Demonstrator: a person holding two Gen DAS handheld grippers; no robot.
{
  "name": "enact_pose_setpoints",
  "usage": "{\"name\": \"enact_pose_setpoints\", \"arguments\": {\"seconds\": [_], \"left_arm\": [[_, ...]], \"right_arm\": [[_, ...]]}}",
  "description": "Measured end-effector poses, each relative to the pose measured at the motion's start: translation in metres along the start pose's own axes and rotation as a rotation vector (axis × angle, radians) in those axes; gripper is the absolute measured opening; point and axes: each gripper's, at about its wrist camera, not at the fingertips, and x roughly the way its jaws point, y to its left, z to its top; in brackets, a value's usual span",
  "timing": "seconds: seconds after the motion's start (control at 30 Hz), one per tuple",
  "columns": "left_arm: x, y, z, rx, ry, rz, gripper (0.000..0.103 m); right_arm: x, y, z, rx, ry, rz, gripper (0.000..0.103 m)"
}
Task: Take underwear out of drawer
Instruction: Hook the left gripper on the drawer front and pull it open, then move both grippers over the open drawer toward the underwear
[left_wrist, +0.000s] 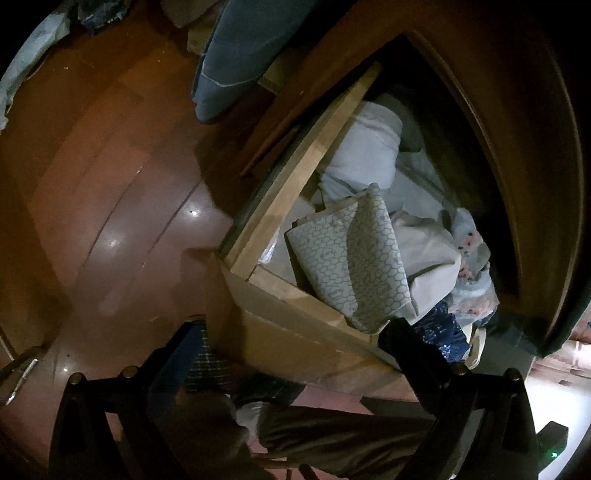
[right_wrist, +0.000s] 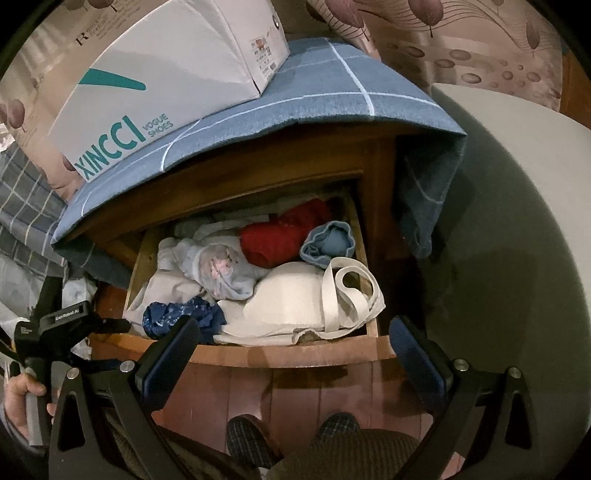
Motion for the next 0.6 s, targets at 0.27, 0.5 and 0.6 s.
{"name": "enact_pose_setpoints", "arguments": {"seconds": [0.27,0.5,0.6], "left_arm": [[-0.014,-0.018,-0.002,0.077,0.005,0.118,0.103],[-0.013,-0.013,-0.006,0.122,0.024,0.150,0.103],[-0.016,-0.019,-0.007,0.169,0.011,0.176,0.103]], "right_arm": [[0.004,0.014,0.011,-0.047,0.016,0.004,0.102],[0.007,0.025,0.014,-0.106,0.032,0.019,0.102],[0.013,0.031,0.018,-0.129,0.054,0.028,0.102]]}}
